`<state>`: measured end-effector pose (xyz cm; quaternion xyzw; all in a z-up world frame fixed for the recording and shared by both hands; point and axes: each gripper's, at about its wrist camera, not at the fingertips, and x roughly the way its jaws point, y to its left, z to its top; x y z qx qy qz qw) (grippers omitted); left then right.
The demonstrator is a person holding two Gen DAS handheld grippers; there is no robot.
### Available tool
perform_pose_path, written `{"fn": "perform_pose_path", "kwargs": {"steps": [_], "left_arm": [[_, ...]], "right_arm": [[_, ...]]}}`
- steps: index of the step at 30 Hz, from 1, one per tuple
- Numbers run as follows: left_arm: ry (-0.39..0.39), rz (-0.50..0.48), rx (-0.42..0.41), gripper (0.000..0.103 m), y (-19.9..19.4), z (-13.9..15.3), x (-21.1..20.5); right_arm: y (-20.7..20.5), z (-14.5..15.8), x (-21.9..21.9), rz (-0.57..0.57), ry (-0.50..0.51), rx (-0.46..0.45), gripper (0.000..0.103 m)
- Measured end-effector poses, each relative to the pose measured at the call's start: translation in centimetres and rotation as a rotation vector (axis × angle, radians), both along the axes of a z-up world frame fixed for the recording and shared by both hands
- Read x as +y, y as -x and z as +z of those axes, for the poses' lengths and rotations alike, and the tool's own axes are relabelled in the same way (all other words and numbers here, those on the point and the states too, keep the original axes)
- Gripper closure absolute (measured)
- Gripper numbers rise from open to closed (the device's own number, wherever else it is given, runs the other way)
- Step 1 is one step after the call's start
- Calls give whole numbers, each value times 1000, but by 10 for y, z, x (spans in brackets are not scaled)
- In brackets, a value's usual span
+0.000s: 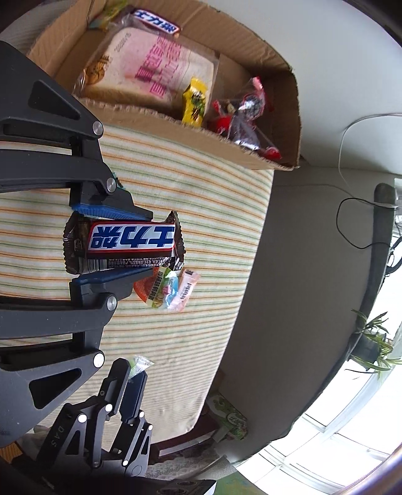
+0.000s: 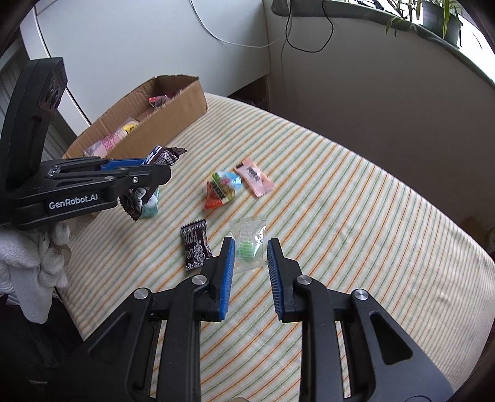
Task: Organize snacks
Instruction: 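Carry the chocolate bar with the left tool into the box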
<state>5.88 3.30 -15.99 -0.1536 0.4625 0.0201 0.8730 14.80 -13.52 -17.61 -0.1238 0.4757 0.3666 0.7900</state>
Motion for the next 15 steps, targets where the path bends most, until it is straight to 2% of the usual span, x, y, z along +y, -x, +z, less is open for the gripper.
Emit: {"fn": "perform_pose_path", "kwargs": {"steps": [5, 15], "left_arm": [[20, 11, -24, 76, 14, 22, 19], [31, 66, -67, 76, 31, 46, 64]], "right_arm": [[-4, 20, 12, 6, -6, -26, 80], [-9, 53, 63, 47, -1, -62, 81]]}}
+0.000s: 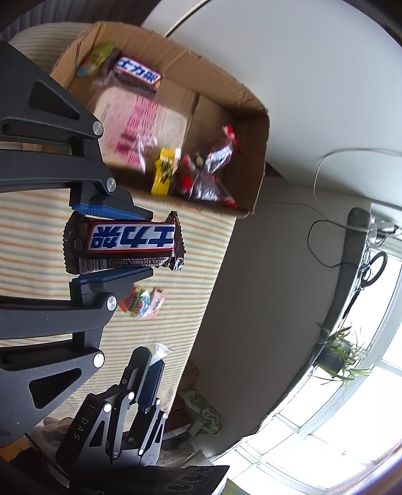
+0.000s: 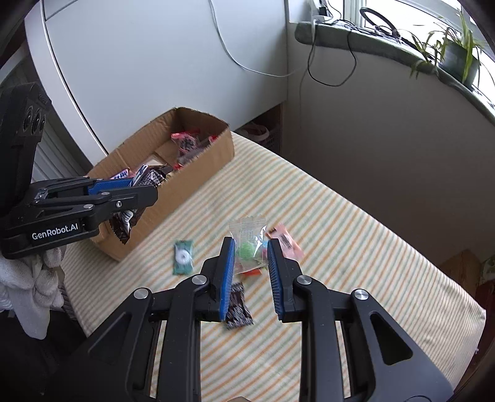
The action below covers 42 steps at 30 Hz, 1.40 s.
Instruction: Organize snacks
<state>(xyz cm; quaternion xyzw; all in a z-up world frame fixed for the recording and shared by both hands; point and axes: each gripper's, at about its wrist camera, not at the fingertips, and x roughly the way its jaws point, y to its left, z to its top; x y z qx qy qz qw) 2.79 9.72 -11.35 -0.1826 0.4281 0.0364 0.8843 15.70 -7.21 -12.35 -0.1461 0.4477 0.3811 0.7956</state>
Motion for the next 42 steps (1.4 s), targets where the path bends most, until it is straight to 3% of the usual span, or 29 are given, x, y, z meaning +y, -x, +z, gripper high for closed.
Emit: {"fn": "perform_pose_path", "kwargs": {"steps": [22, 32, 42], "left_arm": [[-26, 192, 0, 76, 30, 0, 101], [-17, 203, 21, 76, 39, -14, 118], [-14, 197, 31, 76, 41, -18, 125]], "right_arm": [[-13, 22, 148, 150, -72, -6, 80], [-24, 14, 207, 190, -53, 29, 80], [-26, -2, 229, 195, -7, 73, 79]]}}
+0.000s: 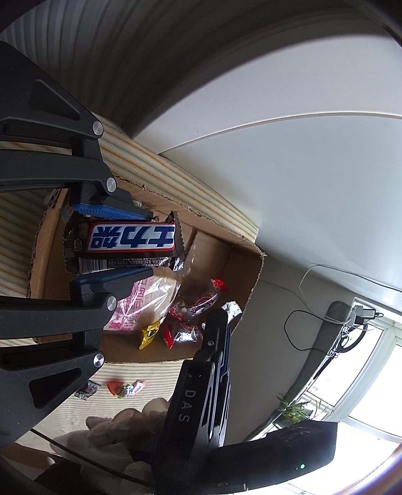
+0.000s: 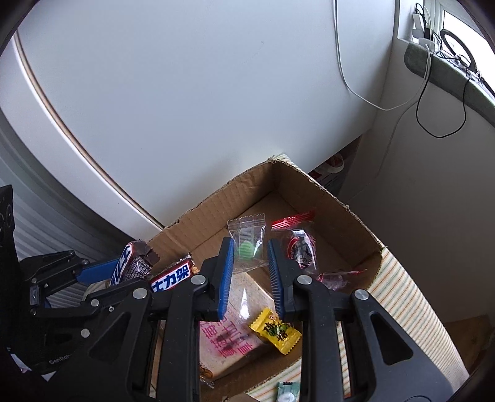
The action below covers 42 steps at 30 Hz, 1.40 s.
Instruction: Organize snacks
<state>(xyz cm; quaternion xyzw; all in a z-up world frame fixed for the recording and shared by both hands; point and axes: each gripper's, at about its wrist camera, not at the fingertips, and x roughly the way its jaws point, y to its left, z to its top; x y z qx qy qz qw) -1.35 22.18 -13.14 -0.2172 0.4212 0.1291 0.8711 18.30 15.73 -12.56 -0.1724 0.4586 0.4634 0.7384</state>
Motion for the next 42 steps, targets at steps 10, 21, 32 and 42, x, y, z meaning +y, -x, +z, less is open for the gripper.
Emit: {"fn": "perform_pose_path", "kwargs": {"steps": [10, 21, 32, 42], "left_arm": [[14, 9, 11, 63, 2, 2, 0], [37, -13, 10, 63, 4, 6, -5], [15, -67, -9, 63, 4, 16, -39], [4, -185, -24, 63, -4, 25, -97]], "right_arm": [[-4, 8, -11, -56, -32, 3, 37], [-11, 21, -44, -112, -49, 2, 36], [-17, 36, -121, -190, -34, -25, 36], [-4, 32, -207, -262, -27, -53, 36]]}}
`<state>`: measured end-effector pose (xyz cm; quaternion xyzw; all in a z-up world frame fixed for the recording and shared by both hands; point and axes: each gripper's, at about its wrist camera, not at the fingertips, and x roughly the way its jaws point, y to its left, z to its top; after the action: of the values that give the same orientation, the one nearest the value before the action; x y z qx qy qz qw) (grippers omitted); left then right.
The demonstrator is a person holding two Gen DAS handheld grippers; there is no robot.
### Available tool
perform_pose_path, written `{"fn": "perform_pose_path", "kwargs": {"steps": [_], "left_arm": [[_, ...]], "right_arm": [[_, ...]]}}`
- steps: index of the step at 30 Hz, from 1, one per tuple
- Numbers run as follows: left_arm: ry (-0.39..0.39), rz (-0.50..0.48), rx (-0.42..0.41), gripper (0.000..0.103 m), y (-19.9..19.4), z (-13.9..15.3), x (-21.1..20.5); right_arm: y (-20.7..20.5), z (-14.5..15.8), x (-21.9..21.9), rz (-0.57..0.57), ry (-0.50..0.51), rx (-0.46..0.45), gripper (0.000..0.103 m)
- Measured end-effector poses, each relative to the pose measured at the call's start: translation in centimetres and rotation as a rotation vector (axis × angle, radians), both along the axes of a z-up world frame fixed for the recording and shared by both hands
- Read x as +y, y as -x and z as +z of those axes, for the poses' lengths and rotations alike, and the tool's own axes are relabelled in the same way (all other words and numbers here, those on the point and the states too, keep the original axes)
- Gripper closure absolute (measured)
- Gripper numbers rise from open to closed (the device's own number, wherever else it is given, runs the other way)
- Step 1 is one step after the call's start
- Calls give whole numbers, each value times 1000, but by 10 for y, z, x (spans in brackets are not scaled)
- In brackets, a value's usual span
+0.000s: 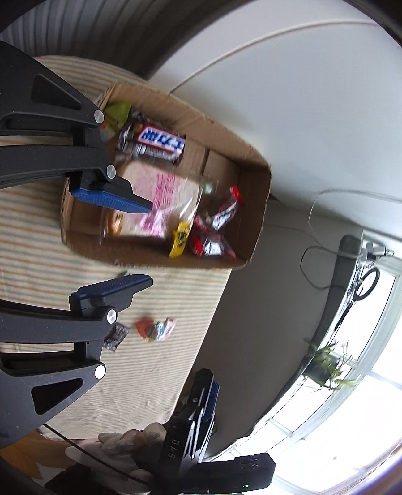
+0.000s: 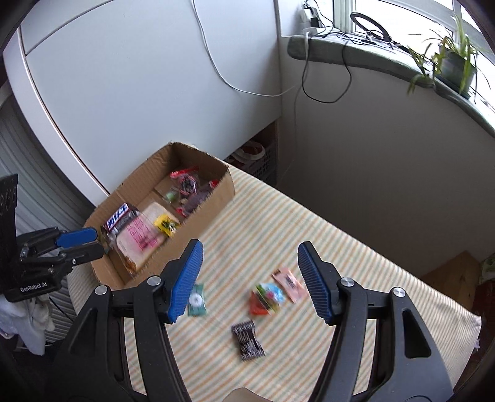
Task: Organize snacks
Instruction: 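Move both tools toward the black candy packet on the table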
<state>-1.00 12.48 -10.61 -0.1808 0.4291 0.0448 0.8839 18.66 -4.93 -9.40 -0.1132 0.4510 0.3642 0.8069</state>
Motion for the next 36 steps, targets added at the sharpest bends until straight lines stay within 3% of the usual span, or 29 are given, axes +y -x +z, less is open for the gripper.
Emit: {"fn": "perform_pose_path", "kwargs": {"steps": [5, 7, 9, 13, 15, 17, 22, 26, 29, 36], "left_arm": [[-5, -42, -10, 63, -1, 0, -31], [-5, -58, -8, 63, -2, -2, -44], [-6, -73, -11, 63, -3, -3, -57], [18, -77, 10, 63, -5, -15, -75], [31, -68, 28, 63, -5, -24, -83], [39, -56, 43, 63, -6, -32, -88], [73, -3, 85, 64, -15, -54, -94], [53, 26, 96, 64, -21, -62, -99], [18, 42, 105, 64, -25, -69, -103], [-23, 90, 114, 64, -33, -82, -105]], "right_arm": [[13, -18, -32, -16, -6, 20, 37], [21, -26, -41, 1, -1, 27, 37], [29, -34, -48, 21, 8, 37, 44], [42, -52, -53, 82, 30, 44, 45], [44, -60, -54, 103, 27, 56, 56], [46, -70, -56, 125, 25, 75, 60], [50, -88, -55, 162, 25, 80, 60], [52, -97, -55, 176, 20, 83, 62], [53, -101, -56, 192, 18, 84, 69], [57, -109, -52, 237, 26, 55, 69]]}}
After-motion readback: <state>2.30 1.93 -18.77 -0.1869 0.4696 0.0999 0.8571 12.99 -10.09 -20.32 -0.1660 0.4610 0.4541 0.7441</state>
